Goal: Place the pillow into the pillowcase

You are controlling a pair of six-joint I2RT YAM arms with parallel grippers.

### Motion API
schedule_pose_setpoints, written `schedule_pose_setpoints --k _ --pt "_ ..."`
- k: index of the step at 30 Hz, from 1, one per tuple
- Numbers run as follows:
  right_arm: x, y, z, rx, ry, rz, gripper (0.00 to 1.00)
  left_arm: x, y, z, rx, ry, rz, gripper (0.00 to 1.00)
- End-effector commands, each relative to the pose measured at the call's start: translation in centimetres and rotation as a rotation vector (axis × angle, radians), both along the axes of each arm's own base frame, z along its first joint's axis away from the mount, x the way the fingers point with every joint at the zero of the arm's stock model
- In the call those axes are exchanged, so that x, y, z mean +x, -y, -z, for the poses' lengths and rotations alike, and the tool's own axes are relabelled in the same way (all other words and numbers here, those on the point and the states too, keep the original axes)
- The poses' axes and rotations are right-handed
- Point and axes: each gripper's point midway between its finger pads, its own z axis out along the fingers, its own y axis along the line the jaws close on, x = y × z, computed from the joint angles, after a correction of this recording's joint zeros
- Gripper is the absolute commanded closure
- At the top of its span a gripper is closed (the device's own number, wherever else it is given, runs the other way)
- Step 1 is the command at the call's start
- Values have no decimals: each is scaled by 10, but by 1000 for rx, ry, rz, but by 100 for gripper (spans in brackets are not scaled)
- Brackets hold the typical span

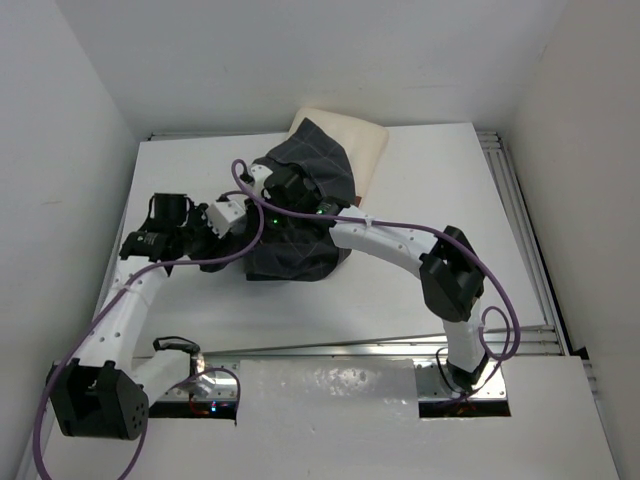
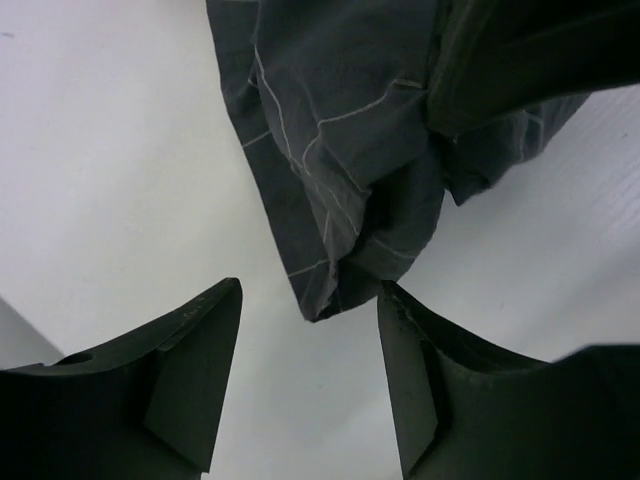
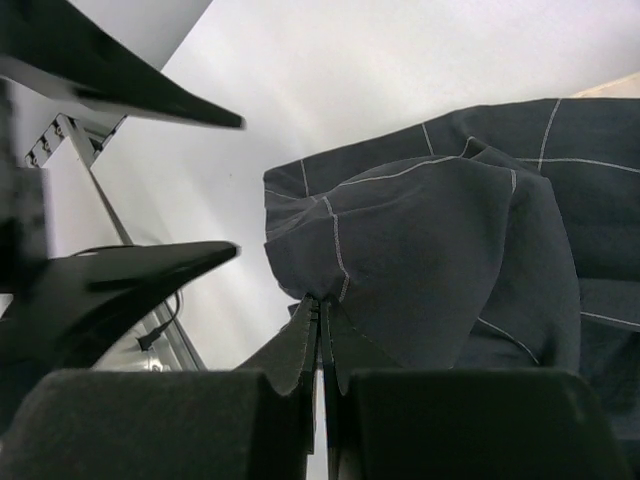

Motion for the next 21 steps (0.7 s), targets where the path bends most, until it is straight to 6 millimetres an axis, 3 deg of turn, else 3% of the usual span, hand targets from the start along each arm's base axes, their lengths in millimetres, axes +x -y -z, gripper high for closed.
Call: schedule_pose_setpoints --k 1,4,9,15,18,19,21 --pt "0 -1 -33 70 35 -9 100 24 10 -8 -92 118 -22 46" --pt "-1 -1 -33 73 31 -4 100 31 14 -7 -129 143 -39 56" --pt "1 0 -34 77 37 1 100 26 16 13 -138 103 -45 56" --pt "-1 -3 -31 87 22 -3 100 38 15 24 -167 103 -118 63" --pt "-3 -3 -29 86 14 -14 100 52 3 21 -148 154 -206 87" --pt "-5 -2 -28 85 13 -19 100 57 1 17 -147 179 -226 100" --pt "-8 2 -22 65 15 -30 100 61 -2 9 -151 191 -259 100"
